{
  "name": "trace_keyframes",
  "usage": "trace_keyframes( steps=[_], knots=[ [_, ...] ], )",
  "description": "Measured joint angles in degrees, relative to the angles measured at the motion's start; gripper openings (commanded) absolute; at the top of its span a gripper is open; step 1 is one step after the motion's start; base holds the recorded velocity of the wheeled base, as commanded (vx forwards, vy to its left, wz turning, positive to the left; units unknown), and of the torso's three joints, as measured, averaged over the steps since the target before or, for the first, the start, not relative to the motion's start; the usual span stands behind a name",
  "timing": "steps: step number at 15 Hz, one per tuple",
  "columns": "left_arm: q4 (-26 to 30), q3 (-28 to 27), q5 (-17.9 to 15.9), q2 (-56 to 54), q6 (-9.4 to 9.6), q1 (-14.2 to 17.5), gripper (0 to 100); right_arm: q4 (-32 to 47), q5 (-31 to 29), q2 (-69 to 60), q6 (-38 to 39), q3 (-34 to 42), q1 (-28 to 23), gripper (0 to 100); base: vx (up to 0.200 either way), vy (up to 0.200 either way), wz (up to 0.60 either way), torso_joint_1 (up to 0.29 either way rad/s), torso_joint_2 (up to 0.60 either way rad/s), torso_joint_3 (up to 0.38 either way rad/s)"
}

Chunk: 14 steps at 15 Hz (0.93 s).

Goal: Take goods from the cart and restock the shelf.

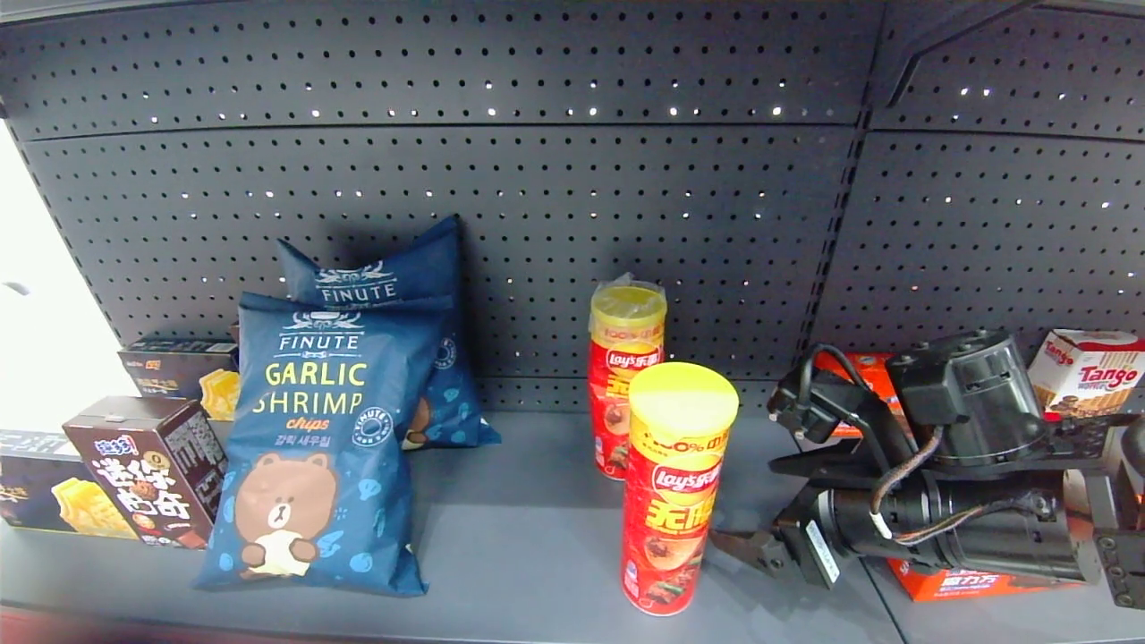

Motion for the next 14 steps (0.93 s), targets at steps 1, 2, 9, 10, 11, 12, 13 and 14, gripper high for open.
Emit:
trace_keyframes(
  steps=[1, 2, 9, 10, 11, 12, 13, 14],
  knots=[
    [0.00, 0.01, 0.00, -0.22, -0.01, 0.00, 100, -0.02, 0.00, -0.02, 0.00, 0.11, 0.00, 100, 0.000, 0.000, 0.00, 0.000, 0.00, 0.000],
    [-0.02, 0.01, 0.00, -0.35, -0.01, 0.00, 100, -0.02, 0.00, -0.07, 0.00, 0.30, -0.13, 100, 0.000, 0.000, 0.00, 0.000, 0.00, 0.000],
    [-0.02, 0.15, 0.00, -0.69, -0.01, 0.02, 100, 0.00, 0.00, 0.28, 0.00, -0.26, -0.74, 100, 0.000, 0.000, 0.00, 0.000, 0.00, 0.000],
    [-0.02, 0.20, 0.00, -0.69, 0.00, 0.02, 100, 0.00, 0.00, 0.45, 0.00, -0.41, -0.43, 100, 0.000, 0.000, 0.00, 0.000, 0.00, 0.000],
    [0.00, 0.23, 0.00, -0.72, -0.01, 0.04, 100, 0.00, 0.00, 0.67, 0.00, -0.48, -0.11, 100, 0.000, 0.000, 0.00, 0.000, 0.00, 0.000],
    [0.00, 0.26, 0.00, -0.72, 0.00, 0.04, 100, 0.00, -0.02, 0.87, 0.02, -0.61, 0.15, 100, 0.000, 0.000, 0.00, 0.000, 0.00, 0.000],
    [-0.02, 0.30, 0.00, -0.72, 0.00, 0.02, 100, 0.02, -0.07, 1.02, 0.00, -0.78, 0.39, 100, 0.000, 0.000, 0.00, 0.000, 0.00, 0.000],
    [-0.02, 0.30, 0.00, -0.72, 0.00, 0.00, 100, 0.00, -0.05, 1.16, 0.00, -0.89, 0.56, 100, 0.000, 0.000, 0.00, 0.000, 0.00, 0.000]
  ],
)
